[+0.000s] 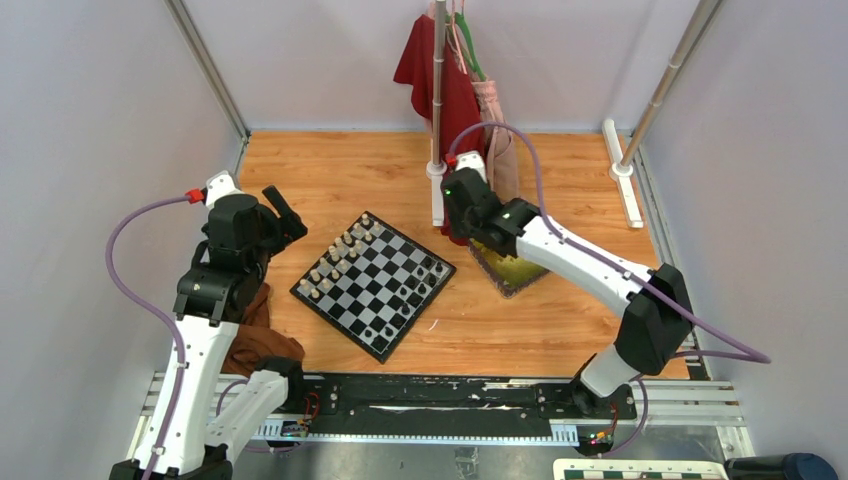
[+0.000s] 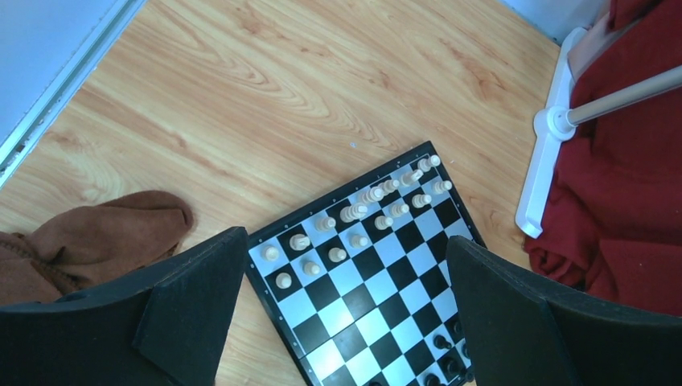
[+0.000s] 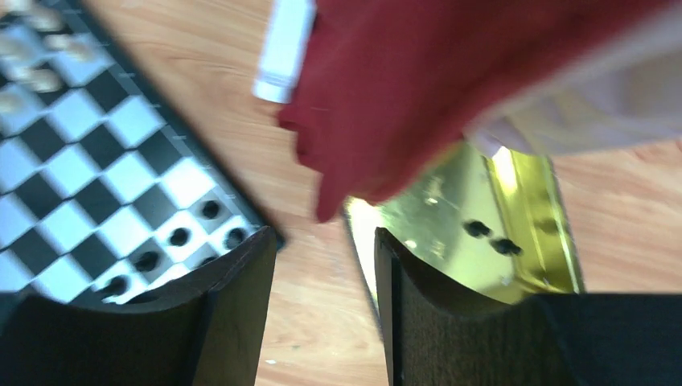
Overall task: Set up the chess pieces on the board
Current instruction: Pick up the chess piece from the storage box.
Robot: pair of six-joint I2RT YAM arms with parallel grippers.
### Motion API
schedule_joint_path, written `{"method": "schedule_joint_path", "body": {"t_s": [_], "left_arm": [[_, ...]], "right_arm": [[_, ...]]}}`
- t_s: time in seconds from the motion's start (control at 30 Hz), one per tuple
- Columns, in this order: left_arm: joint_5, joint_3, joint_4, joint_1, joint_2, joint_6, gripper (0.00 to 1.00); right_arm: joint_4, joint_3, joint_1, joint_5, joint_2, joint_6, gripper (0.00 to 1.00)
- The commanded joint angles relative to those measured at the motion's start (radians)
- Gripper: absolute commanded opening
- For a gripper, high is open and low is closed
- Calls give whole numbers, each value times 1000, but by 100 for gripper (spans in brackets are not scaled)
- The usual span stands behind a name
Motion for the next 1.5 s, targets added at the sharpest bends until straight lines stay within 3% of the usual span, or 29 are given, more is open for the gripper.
{"method": "schedule_joint_path", "body": {"t_s": [0.0, 0.2, 0.4, 0.87, 1.47], "left_arm": [[-3, -10, 25, 7, 0, -3, 100], [-5, -13, 20, 7, 6, 0, 100], [-11, -12, 4, 7, 6, 4, 100], [-20, -24, -5, 7, -2, 2, 100], [-26, -35, -9, 7, -5, 4, 100]], "right_arm": [[-25, -98, -134, 55, -44, 64, 52], [14, -196, -310, -1, -44, 93, 52], [38, -218, -408, -37, 9, 116, 52], [41, -186, -476, -101, 152, 167, 46], [71, -218, -504, -154, 208, 186, 38]]}}
